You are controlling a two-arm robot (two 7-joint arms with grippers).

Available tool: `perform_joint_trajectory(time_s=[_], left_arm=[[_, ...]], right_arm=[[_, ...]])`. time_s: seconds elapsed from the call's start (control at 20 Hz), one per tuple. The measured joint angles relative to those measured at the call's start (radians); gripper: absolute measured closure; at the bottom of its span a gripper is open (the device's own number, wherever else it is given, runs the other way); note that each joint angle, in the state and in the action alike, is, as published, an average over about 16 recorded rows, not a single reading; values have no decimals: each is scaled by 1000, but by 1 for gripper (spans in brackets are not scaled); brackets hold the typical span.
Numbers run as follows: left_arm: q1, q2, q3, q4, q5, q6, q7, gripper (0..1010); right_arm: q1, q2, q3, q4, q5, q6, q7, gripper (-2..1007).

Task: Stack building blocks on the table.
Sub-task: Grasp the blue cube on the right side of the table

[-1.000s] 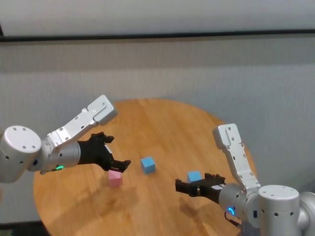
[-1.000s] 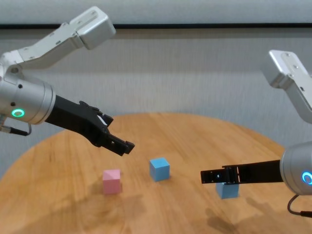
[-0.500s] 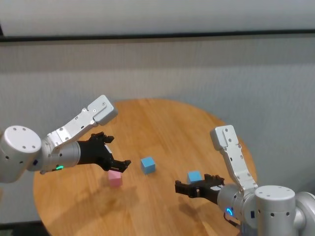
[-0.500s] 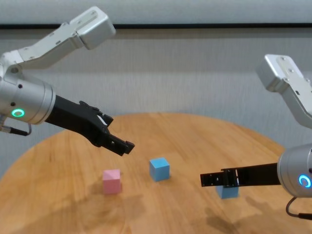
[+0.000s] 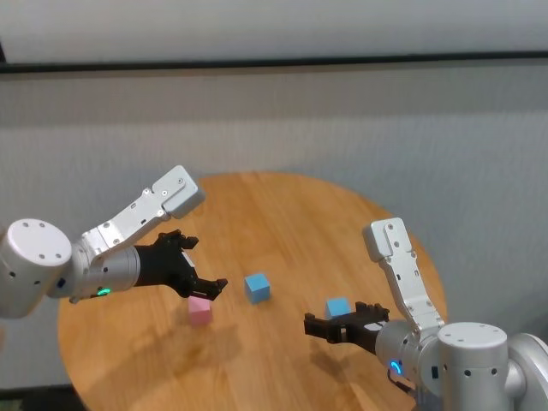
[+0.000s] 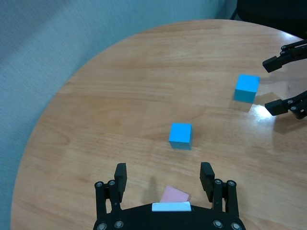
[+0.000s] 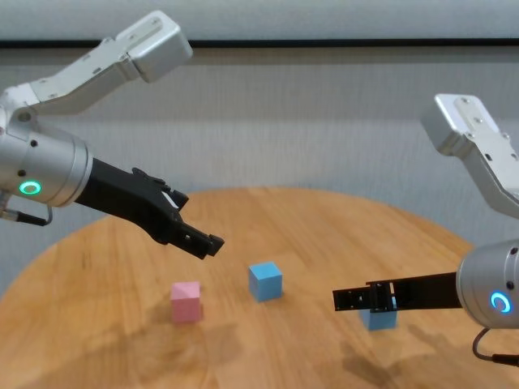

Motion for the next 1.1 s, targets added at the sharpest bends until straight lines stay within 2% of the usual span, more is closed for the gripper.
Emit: perform_joint_trajectory(time_s=[1.1], left_arm=[[0, 0, 0, 0, 0, 0, 0, 8]], right_arm=[[41, -41, 11, 89, -64, -12, -11, 5]])
